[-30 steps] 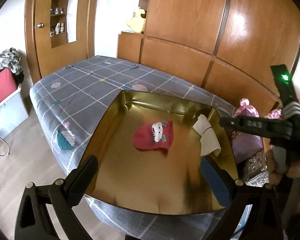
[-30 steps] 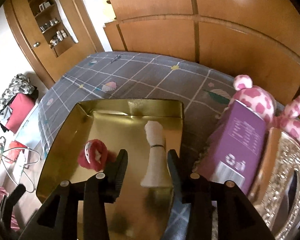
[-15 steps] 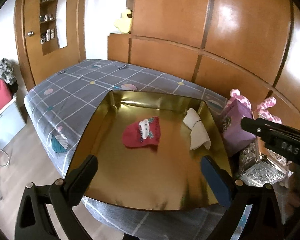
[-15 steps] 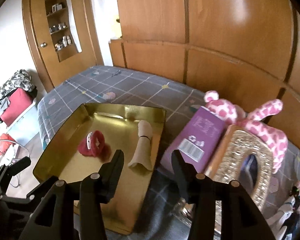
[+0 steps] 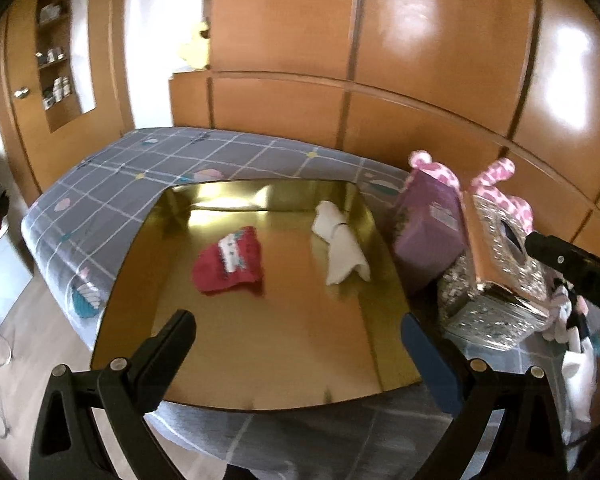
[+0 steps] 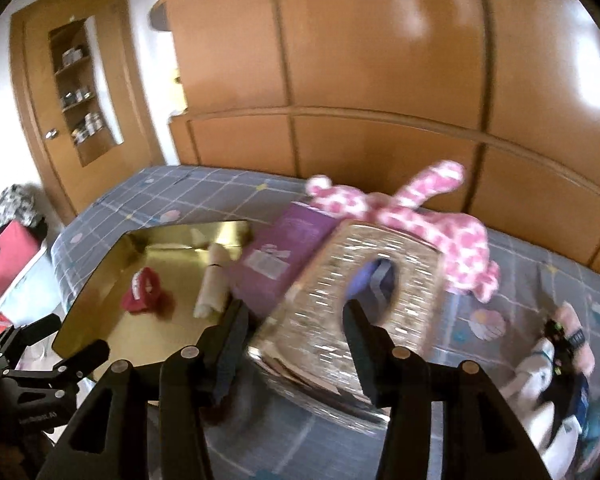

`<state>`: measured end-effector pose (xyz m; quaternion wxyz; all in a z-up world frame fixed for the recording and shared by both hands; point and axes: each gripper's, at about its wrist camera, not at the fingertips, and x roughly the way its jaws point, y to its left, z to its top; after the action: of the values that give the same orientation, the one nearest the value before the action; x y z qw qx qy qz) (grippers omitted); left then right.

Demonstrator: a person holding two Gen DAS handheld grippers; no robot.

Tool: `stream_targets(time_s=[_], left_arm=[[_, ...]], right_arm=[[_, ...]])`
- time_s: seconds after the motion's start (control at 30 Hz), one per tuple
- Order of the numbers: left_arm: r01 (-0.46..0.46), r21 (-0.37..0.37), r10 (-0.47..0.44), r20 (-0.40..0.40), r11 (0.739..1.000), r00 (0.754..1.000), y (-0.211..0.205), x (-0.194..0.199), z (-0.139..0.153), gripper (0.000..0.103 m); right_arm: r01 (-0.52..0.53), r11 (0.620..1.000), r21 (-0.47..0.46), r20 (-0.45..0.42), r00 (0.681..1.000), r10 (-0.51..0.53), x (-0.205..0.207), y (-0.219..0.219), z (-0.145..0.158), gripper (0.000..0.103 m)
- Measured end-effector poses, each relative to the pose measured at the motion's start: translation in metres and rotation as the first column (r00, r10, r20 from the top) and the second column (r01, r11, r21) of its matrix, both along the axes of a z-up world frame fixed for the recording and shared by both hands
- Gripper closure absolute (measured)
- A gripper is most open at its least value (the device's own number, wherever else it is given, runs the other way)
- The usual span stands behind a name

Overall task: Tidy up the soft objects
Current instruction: 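Move both tools back over the pile of tissues and plush toys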

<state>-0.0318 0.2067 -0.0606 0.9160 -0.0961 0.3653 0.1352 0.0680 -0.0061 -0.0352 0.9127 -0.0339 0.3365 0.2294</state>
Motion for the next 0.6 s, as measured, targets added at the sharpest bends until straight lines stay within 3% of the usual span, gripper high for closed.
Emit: stream_targets(time_s=[0.27,0.37,0.47,0.6], left_arm=[[0.144,0.041,-0.144,0.005,0.989,0.990,-0.039,0.011,0.006,0.000],[0.242,0.048,-0.244,0.025,0.969,0.970,-0.061,0.018,0.010,0.000],[0.373,0.058,-0.376,0.046,0.926,0.926,-0.091,0.023,0.013,0.000],[0.531,0.052,-0.533,0.028,0.846,0.846,-0.139,0.035,0.010,0.000]], right_arm=[[0.165,0.986,0.023,0.008,0.986,-0.166,-0.010,-0.080,0.001,0.053],[0.251,0.967,0.045,0.002,0.968,-0.251,-0.019,-0.124,0.002,0.053],[0.359,0.932,0.049,0.003,0.933,-0.360,-0.031,-0.171,0.003,0.053],[0.517,0.854,0.066,-0.007,0.856,-0.518,-0.052,-0.241,0.006,0.053]])
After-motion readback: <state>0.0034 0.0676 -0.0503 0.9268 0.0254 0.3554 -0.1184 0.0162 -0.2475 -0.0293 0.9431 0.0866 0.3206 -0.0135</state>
